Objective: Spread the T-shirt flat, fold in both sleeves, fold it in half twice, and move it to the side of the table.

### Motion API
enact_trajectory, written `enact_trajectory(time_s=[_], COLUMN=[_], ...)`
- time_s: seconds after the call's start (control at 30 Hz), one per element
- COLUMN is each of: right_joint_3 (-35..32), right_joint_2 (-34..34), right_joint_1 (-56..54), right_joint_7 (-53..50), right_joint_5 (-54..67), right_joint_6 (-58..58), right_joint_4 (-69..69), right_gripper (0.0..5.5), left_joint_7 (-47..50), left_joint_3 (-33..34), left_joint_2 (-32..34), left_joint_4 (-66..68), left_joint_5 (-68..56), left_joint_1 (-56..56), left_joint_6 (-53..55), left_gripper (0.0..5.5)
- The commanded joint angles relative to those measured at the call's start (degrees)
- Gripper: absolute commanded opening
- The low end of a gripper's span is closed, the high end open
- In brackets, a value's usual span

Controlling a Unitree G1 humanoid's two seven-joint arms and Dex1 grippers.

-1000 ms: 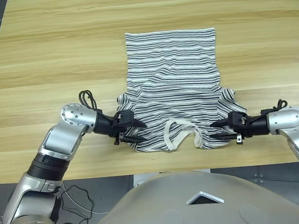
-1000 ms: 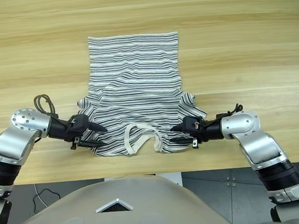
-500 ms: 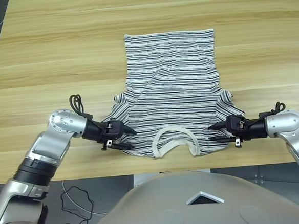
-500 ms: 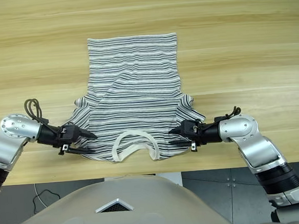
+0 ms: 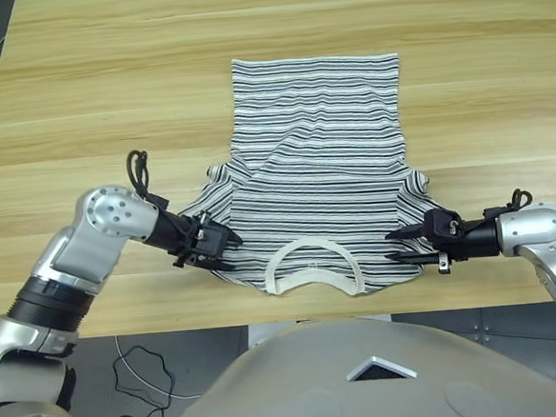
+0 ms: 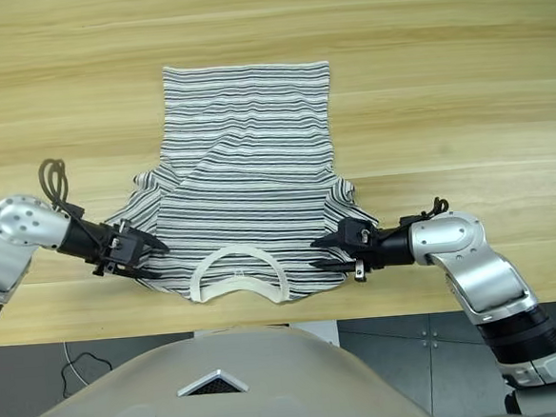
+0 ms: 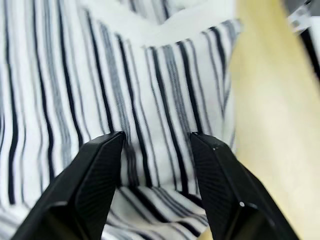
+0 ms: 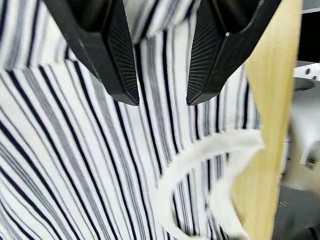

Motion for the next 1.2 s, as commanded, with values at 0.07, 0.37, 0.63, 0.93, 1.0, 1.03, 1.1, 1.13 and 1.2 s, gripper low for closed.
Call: enact_trajectory(time_s=[0.07, 0.37, 0.63, 0.93, 1.0, 1.03, 1.1, 1.13, 1.2], right_joint_3=[0.54, 0.23, -13.08, -21.93, -22.77, -23.21, -24.42, -25.30, -26.33], right_joint_2=[-2.59, -0.55, 8.23, 26.47, 30.65, 32.29, 35.05, 36.06, 37.27], right_joint_1=[3.97, 5.31, 6.13, 9.01, 9.55, 9.16, 7.20, 4.97, 1.55], right_joint_7=[3.37, 1.09, -7.21, -33.29, -37.82, -39.86, -43.97, -46.44, -49.96], right_joint_5=[1.33, 0.01, 23.69, 24.84, 24.47, 23.98, 22.39, 21.90, 20.60], right_joint_6=[-0.87, -1.02, 7.33, 0.13, -1.85, -2.73, -4.51, -4.94, -5.55], right_joint_4=[-4.47, -3.46, -10.95, -16.12, -16.10, -15.69, -14.97, -14.34, -13.58], right_gripper=[1.74, 1.74, 1.74, 1.74, 1.74, 1.74, 1.74, 1.74, 1.74], left_joint_7=[-1.20, 0.57, 21.50, 65.55, 70.33, 74.62, 82.50, 84.26, 84.90], left_joint_3=[1.22, 4.00, 30.74, 45.65, 46.01, 46.41, 47.42, 47.39, 47.75], left_joint_2=[1.79, 1.03, -11.49, -23.58, -24.82, -26.06, -29.44, -30.65, -31.35], left_joint_4=[-8.35, -7.11, -21.80, -36.13, -38.40, -37.56, -34.54, -33.64, -34.16], left_joint_5=[-3.11, -4.47, -50.70, -62.52, -62.59, -63.58, -66.05, -67.25, -67.92], left_joint_1=[2.69, 2.14, -0.78, 22.72, 28.58, 31.45, 37.33, 40.68, 43.17], left_joint_6=[4.95, 6.85, 29.86, 39.58, 41.20, 42.63, 45.12, 46.22, 46.56], left_gripper=[2.53, 2.53, 2.53, 2.53, 2.53, 2.53, 2.53, 2.53, 2.53])
